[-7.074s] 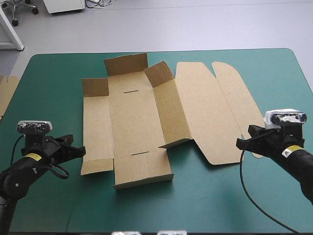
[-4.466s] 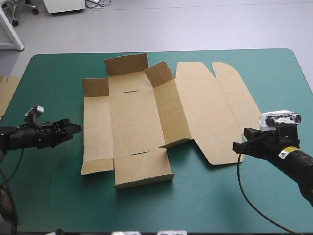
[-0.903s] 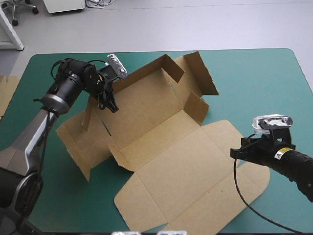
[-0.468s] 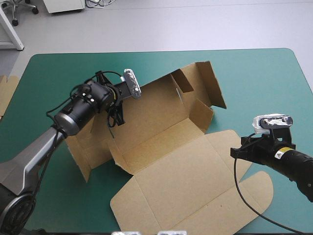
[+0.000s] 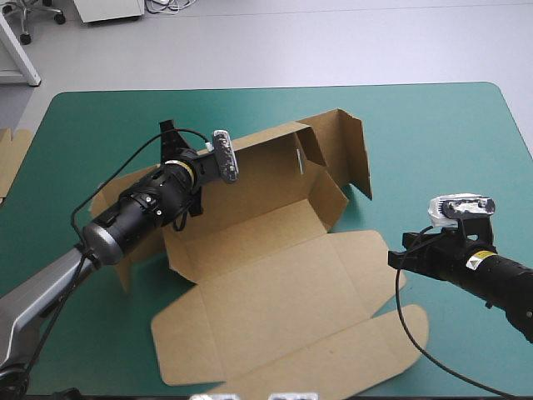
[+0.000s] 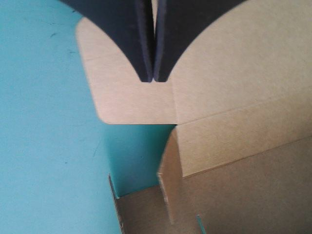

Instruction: Fold the box

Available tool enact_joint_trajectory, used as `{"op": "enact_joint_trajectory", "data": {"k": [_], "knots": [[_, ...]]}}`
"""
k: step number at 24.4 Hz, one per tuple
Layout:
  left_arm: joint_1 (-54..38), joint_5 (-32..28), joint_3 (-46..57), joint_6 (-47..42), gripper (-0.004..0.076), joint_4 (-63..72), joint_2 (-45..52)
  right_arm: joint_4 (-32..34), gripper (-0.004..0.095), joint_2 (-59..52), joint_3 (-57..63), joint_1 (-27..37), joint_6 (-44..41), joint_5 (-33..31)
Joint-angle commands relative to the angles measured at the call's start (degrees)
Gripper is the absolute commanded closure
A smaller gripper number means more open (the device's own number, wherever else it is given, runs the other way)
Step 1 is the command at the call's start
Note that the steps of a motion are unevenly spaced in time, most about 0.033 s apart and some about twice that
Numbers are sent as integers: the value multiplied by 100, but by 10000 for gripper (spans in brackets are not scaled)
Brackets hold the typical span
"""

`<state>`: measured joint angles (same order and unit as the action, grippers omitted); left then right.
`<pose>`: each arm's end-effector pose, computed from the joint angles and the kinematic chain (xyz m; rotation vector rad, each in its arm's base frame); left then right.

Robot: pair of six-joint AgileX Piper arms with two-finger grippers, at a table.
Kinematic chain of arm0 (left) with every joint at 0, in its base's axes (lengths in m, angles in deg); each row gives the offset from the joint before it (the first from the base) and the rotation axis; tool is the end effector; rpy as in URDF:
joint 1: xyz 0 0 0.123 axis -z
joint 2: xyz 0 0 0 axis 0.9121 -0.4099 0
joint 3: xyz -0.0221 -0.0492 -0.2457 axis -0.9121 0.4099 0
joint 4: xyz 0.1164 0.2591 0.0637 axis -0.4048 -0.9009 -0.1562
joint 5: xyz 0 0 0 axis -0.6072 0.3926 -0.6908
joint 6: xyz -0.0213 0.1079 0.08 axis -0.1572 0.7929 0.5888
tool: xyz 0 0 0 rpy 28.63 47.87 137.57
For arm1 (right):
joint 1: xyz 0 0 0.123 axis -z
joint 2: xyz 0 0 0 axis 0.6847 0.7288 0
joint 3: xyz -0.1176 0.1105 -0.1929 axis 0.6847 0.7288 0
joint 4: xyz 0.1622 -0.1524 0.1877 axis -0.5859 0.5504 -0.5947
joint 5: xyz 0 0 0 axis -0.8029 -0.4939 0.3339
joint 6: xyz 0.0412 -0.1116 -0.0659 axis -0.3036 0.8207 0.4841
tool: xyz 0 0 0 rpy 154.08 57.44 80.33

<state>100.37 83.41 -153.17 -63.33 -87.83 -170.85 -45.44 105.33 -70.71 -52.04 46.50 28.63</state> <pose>0.3605 -0.1732 0.2686 1.4209 1.8064 0.7179 0.2432 0.0702 0.2769 -0.1572 2.2324 0.4209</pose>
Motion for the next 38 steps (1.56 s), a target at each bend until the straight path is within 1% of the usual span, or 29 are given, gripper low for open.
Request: {"op": "enact_joint_trajectory", "data": {"k": [1, 6, 11, 15, 16, 17, 18, 19, 22, 24, 26, 28, 29, 30, 32, 34, 35, 38], "knots": [[-227, -611, -130, -261, 734, -514, 281, -300, 925, -21, -197, 7, 166, 350], [-217, -725, -130, -237, 734, -224, 295, -300, 925, -21, -197, 7, 166, 350], [49, -715, -89, -236, 734, -73, 293, -300, 925, -21, -197, 7, 166, 401], [396, -752, 222, -236, 734, -146, 418, -300, 925, -21, -197, 7, 166, 413], [571, -778, 446, -276, 734, -329, 525, -300, 925, -21, -197, 7, 166, 413], [669, -768, 570, -378, 734, -481, 595, -308, 925, -21, -197, 7, 166, 413], [828, -768, 803, -849, 734, -855, 757, -325, 925, -21, -197, 7, 166, 413], [921, -754, 911, -1097, 734, -1101, 839, -338, 925, -21, -197, 7, 166, 413], [1265, -401, 1145, -2059, 734, -1900, 1018, -412, 925, -21, -197, 7, 166, 508], [1378, -389, 1217, -2363, 734, -2182, 1018, -488, 924, -21, -197, 7, 166, 575], [1541, -360, 1366, -2543, 734, -2445, 1018, -748, 925, -21, -197, 7, 271, 573], [1640, -333, 1627, -2656, 734, -2582, 1018, -1376, 925, -21, -273, 7, 578, 507], [1668, -323, 1778, -2656, 734, -2648, 1032, -1482, 925, -21, -429, 7, 756, 547], [1705, -309, 1874, -2656, 734, -2754, 1052, -1381, 925, 0, -619, 7, 766, 586], [1703, -309, 1972, -2864, 734, -2924, 1092, -990, 925, 221, -1140, 7, 550, 521], [1703, -320, 1972, -2960, 734, -2991, 1092, -644, 925, 621, -1638, 7, 236, 250], [1703, -320, 1972, -2985, 734, -3027, 1092, -578, 925, 871, -1887, 7, 140, 141], [1703, -332, 1972, -3128, 734, -3127, 1092, -663, 925, 1607, -2609, 7, 152, -98]]}}
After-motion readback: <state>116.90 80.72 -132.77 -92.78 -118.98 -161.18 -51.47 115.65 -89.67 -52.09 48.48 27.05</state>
